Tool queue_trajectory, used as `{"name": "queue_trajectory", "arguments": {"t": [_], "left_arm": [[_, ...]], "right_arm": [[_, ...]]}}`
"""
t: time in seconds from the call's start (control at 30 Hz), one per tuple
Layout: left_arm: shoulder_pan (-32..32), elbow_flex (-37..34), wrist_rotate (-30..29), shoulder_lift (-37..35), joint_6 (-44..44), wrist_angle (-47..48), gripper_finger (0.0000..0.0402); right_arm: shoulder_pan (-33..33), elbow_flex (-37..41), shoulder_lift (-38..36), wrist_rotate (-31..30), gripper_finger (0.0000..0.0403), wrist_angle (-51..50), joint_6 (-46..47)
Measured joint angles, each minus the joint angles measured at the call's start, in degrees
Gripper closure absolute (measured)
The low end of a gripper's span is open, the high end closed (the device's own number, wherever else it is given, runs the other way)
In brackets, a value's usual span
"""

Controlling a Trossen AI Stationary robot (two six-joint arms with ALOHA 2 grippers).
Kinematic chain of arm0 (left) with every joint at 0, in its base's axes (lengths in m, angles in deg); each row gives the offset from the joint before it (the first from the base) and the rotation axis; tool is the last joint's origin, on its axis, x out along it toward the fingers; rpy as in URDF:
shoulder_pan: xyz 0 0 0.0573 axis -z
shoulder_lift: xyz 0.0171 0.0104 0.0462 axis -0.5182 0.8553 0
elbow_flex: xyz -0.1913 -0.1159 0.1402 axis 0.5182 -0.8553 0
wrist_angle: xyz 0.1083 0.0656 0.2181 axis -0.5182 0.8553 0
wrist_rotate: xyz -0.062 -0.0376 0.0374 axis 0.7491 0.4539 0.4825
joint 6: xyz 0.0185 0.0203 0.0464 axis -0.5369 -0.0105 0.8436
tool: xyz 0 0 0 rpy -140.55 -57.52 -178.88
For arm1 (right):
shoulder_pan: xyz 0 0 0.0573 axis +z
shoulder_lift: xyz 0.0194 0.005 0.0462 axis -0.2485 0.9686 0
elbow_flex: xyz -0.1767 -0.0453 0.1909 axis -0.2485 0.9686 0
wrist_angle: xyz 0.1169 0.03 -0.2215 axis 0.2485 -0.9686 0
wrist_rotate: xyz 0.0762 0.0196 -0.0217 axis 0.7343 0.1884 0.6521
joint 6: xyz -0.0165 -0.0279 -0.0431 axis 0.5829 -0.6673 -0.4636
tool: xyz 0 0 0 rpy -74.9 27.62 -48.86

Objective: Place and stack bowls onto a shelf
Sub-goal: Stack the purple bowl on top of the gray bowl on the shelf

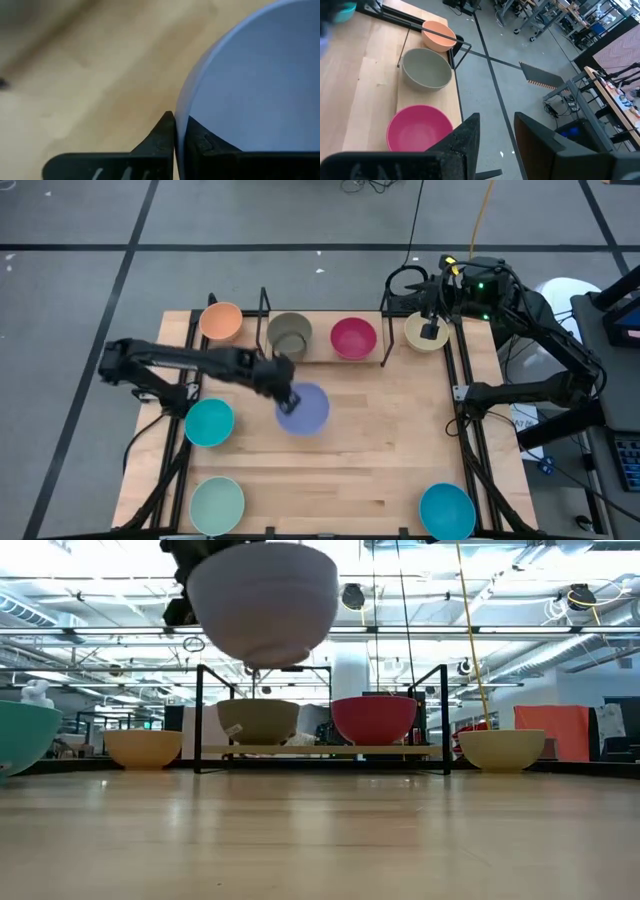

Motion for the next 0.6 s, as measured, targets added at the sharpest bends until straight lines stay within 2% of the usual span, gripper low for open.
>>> {"name": "queue_trajectory", "arguments": {"t": [0.2,0.4,0.6], "left_arm": [[-12.37,0.06,0.57,-2.76,6.4,-0.23,0.0394],[-23.67,0.14,7.11,-2.97,11.73,-2.09,0.0394],[-33.01,4.89,8.53,-3.06,16.83,-1.75,0.0394]], "right_arm": [[0.0,0.0,0.0,0.0,0.0287,0.0,0.0],[0.0,0.0,0.0,0.0,0.0287,0.01,0.02],[0.0,0.0,0.0,-0.01,0.0287,0.0,0.02]]}}
